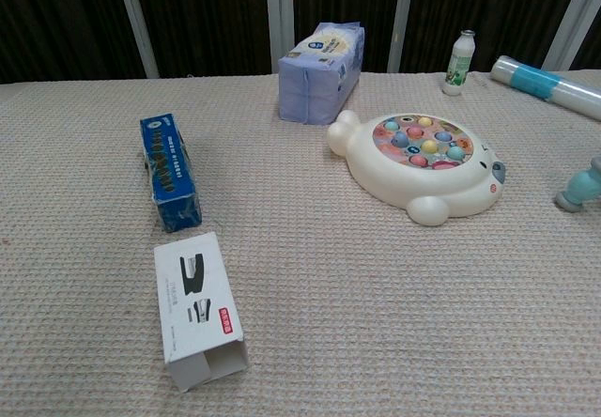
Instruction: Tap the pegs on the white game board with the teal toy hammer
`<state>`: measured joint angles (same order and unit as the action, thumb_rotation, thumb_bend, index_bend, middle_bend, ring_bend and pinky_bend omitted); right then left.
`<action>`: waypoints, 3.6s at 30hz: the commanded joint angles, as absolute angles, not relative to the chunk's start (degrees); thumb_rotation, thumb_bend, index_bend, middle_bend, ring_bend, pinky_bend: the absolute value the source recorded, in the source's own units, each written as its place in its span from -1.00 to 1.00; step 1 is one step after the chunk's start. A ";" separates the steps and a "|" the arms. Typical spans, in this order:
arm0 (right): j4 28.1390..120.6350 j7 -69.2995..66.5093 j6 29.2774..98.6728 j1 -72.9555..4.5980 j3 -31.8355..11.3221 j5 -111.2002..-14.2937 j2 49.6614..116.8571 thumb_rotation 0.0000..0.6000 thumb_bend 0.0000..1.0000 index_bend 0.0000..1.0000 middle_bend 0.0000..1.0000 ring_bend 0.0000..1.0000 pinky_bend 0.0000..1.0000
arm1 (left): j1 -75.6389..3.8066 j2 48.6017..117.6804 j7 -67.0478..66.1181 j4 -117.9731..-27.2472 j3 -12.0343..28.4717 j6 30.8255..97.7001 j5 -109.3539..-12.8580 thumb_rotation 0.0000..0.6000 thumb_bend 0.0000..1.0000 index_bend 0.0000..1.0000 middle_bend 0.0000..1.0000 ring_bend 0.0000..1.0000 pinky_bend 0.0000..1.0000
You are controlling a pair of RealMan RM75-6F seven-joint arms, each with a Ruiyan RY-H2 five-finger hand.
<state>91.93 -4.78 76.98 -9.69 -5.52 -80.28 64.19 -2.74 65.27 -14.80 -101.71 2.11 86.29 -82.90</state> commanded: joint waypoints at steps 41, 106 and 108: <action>76.76 -13.08 52.75 -23.05 -9.56 -73.65 69.59 1.00 -0.60 -0.91 -0.87 -1.00 -1.00 | -2.73 65.09 -17.38 -103.96 2.12 87.50 -84.87 1.00 -0.73 -1.00 -1.00 -1.00 -1.00; 56.62 -20.80 44.59 -29.16 -7.19 -74.42 82.44 1.00 0.18 0.18 0.00 -0.47 -1.00 | -3.34 65.22 -18.76 -104.38 2.11 86.23 -82.94 1.00 -0.73 -1.00 -1.00 -1.00 -1.00; 56.52 -20.94 44.70 -29.17 -7.22 -74.46 82.58 1.00 0.21 0.23 0.04 -0.43 -1.00 | -3.39 65.24 -18.80 -104.37 2.12 86.14 -82.86 1.00 -0.73 -1.00 -1.00 -1.00 -1.00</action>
